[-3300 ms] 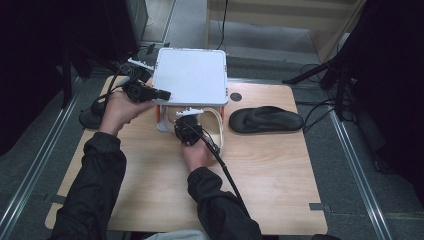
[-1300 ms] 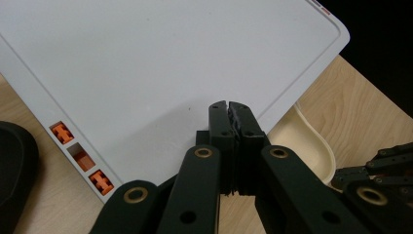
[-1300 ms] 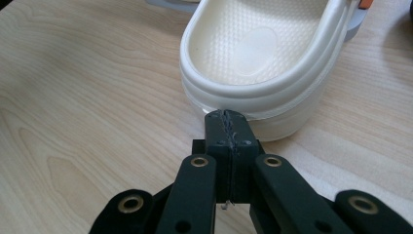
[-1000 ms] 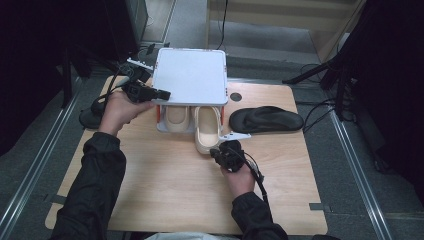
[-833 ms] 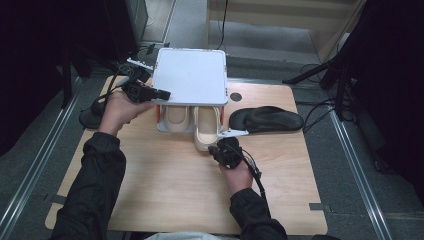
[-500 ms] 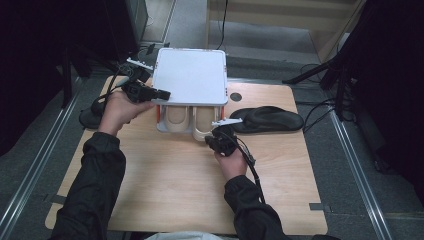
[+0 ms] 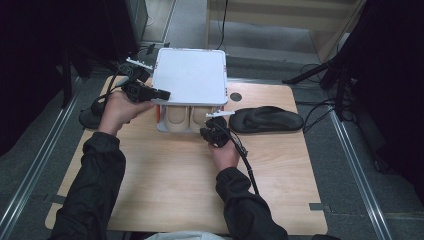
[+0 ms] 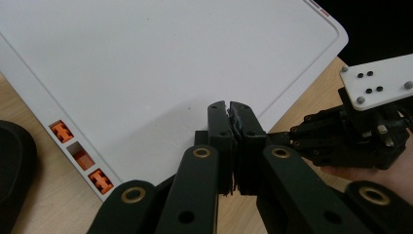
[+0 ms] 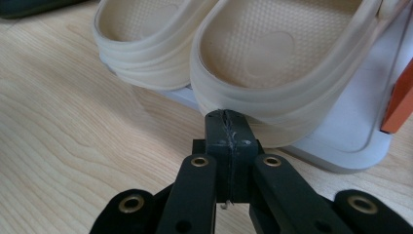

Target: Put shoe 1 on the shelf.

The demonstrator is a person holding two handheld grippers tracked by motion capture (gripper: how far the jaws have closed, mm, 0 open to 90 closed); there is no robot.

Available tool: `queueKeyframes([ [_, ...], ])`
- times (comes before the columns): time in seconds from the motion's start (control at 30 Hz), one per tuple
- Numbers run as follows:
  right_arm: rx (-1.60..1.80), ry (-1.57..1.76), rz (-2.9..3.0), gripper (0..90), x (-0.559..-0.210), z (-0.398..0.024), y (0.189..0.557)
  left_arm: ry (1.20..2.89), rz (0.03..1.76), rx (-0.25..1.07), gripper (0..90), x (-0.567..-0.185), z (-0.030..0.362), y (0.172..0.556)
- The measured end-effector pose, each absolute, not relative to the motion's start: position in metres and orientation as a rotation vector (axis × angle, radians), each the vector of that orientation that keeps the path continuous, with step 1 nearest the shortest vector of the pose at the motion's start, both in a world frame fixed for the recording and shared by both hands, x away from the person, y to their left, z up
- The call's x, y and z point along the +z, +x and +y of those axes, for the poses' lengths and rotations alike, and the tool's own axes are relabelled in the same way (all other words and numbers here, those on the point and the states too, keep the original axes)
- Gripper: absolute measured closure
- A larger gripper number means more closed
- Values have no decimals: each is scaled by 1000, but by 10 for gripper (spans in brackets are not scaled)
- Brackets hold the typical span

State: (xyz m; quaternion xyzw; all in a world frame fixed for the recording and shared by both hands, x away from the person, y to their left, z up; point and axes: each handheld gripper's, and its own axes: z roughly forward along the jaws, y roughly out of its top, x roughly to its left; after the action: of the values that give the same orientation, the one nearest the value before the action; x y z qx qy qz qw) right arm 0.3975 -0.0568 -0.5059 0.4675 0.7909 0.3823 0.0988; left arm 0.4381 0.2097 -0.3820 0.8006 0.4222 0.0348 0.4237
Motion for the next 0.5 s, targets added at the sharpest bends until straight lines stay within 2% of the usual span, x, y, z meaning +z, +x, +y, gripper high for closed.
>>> queueKeyframes([
  [0.23,1138,1357,2321,900,-503,-58,394,2006,1055,94,873,-382,210,438],
  [0.5,1199,1288,2353,900,-485,-77,370,1991,1061,62,784,-381,210,439],
])
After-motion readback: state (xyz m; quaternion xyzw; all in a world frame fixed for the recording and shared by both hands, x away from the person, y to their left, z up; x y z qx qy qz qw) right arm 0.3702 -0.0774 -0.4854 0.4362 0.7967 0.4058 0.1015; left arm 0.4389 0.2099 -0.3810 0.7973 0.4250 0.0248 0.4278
